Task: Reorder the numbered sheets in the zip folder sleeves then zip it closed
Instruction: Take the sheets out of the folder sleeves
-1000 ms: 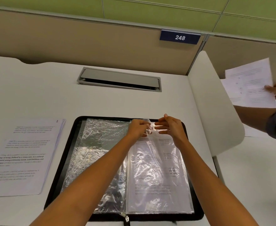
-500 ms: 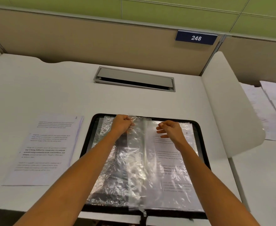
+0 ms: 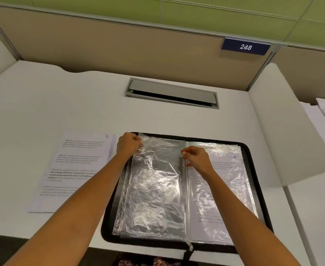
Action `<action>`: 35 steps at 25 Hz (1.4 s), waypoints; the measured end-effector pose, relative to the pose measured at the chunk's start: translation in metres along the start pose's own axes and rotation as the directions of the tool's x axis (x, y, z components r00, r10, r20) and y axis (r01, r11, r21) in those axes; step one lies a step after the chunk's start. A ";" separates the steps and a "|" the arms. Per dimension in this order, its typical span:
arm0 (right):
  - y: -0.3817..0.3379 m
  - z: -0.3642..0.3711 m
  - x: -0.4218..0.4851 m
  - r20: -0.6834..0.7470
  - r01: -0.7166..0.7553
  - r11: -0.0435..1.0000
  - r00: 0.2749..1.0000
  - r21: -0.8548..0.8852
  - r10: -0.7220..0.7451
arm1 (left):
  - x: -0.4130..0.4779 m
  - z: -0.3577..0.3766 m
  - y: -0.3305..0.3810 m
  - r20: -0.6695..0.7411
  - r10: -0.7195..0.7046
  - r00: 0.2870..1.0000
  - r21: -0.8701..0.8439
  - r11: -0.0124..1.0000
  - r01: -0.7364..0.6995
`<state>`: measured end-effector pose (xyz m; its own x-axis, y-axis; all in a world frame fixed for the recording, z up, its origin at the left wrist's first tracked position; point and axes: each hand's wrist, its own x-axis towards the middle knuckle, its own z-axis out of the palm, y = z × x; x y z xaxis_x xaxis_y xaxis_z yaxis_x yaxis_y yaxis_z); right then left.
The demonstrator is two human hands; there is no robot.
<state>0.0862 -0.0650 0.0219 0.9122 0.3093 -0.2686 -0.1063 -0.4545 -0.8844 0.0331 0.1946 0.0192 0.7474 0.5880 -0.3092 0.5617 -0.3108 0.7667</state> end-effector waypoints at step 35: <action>0.023 -0.062 0.018 -0.105 0.024 0.787 0.988 -0.616 -0.113 | -0.056 0.092 0.056 0.313 0.473 0.824 0.303 0.772 -0.559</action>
<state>0.1245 -0.1216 0.0199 0.9550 0.2687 -0.1255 0.1820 -0.8651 -0.4675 0.0554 0.0759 0.0280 0.9923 0.1035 -0.0683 0.1238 -0.7947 0.5943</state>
